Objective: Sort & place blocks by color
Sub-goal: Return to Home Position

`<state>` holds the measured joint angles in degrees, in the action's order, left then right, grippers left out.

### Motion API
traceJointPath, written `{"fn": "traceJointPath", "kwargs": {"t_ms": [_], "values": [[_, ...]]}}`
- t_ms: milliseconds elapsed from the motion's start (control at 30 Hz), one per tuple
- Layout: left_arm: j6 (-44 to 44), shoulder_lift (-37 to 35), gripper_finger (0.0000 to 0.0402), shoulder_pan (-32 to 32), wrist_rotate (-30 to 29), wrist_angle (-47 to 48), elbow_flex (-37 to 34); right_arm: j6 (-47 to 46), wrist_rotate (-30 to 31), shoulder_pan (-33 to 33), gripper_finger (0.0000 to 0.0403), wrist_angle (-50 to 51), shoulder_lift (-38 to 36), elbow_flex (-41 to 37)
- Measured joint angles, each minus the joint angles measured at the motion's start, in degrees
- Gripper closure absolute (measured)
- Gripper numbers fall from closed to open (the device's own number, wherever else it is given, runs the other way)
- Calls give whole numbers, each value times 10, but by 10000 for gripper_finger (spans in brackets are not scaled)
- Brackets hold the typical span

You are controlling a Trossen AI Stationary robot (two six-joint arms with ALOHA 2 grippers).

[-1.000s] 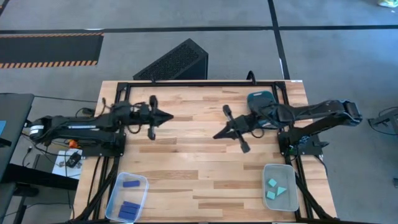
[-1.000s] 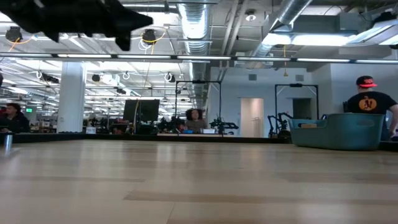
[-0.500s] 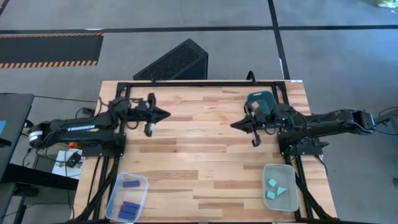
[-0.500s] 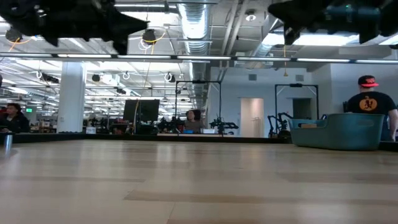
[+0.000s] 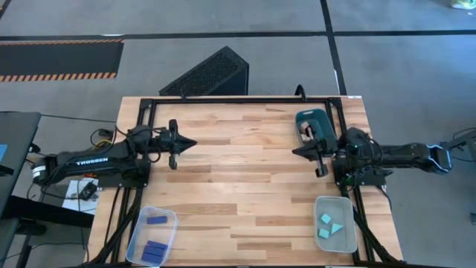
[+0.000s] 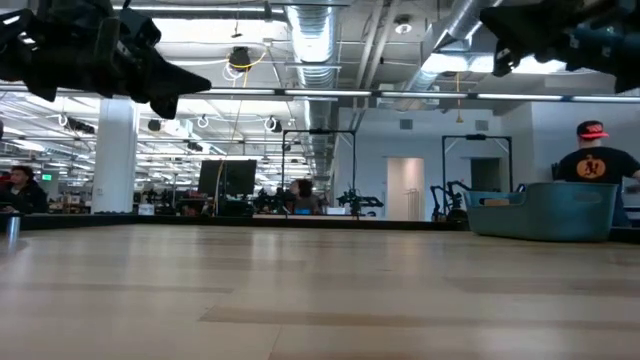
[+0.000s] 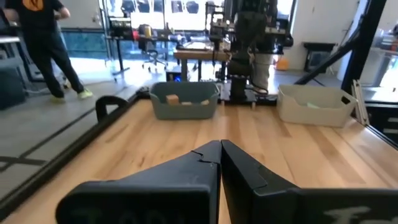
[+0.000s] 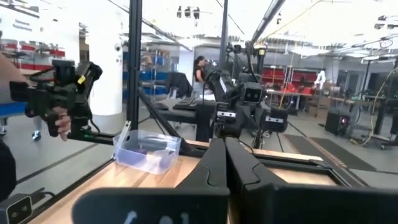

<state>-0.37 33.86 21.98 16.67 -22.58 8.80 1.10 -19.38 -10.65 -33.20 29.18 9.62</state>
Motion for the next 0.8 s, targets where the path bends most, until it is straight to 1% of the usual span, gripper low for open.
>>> {"fn": "traceJointPath", "kwargs": {"t_ms": [100,167,333,433,567,700,800], "values": [[-7,-26,401,0,0,1,-19,0,0,5,400,-7,-16,-17],[-20,-42,401,0,-6,-14,-35,5,6,10,401,-12,-22,-31],[-60,-87,401,0,-25,-40,-82,6,31,20,401,-87,-23,-79],[-58,-111,401,0,-30,-29,-82,0,31,17,400,-113,-23,-91],[-48,-128,401,0,-35,-21,-82,18,31,15,400,-106,-23,-91],[-39,-129,401,0,-34,4,-82,21,31,3,400,-105,-9,-91],[-40,-131,401,0,-1,10,-82,-7,31,0,400,-124,-1,-91]]}}
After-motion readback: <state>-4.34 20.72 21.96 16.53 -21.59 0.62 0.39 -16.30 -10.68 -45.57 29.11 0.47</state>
